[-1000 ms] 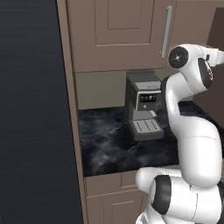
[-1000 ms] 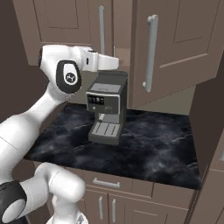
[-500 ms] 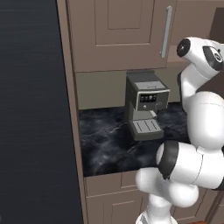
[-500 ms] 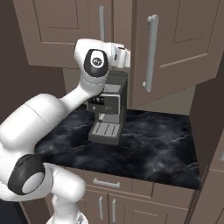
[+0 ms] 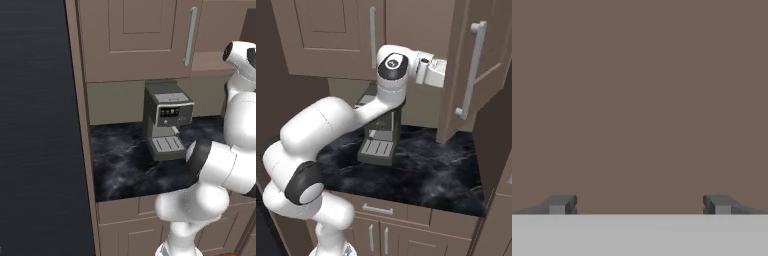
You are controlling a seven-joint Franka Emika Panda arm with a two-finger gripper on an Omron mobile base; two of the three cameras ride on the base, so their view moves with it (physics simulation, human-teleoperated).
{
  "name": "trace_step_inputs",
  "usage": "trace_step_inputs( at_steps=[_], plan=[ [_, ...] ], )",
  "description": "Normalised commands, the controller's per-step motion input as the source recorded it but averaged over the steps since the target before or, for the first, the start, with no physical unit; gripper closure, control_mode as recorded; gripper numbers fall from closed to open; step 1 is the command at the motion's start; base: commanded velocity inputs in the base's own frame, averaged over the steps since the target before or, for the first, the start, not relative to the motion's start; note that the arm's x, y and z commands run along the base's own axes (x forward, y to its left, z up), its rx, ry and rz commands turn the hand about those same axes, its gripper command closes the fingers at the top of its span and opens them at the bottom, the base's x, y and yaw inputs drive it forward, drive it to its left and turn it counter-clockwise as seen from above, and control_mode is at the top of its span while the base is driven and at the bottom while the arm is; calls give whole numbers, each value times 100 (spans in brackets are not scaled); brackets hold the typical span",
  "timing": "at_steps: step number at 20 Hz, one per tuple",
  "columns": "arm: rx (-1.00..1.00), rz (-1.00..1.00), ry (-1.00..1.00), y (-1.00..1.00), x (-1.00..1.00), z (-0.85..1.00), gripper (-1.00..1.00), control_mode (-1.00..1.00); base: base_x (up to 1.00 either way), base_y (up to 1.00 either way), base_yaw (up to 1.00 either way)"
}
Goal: Move the ketchup and shaker from the cabinet to the dining counter.
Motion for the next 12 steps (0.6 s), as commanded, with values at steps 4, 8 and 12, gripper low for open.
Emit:
trace_step_inputs(
  at_steps=[4,8,12],
  plan=[
    [0,-37,-5,-100,-43,0,-100,-100,0,0,0],
    [0,-18,-17,-59,-73,4,-100,-100,0,0,0],
    [0,22,-20,52,-100,2,-100,-100,0,0,0]
  ],
)
